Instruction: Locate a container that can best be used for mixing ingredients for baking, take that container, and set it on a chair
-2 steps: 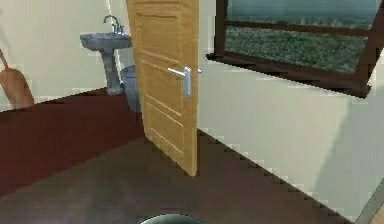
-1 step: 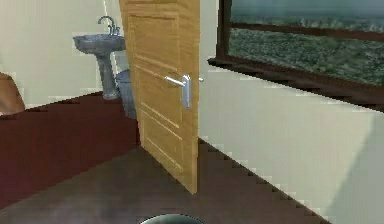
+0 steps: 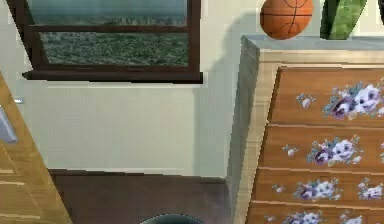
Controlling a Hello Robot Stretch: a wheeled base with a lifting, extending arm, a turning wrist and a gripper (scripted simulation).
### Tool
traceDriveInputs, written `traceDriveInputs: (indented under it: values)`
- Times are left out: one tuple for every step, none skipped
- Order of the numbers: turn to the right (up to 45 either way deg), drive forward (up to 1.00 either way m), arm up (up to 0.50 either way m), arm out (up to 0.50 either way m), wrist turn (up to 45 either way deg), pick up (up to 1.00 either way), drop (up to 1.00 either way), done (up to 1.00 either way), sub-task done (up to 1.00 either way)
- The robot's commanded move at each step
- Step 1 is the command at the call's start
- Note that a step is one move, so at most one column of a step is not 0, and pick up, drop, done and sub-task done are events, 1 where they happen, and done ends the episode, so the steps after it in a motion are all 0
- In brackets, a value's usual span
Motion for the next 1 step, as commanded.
traceDriveInputs:
  values:
    - [36.0,0.0,0.0,0.0,0.0,0.0,0.0,0.0,0.0]
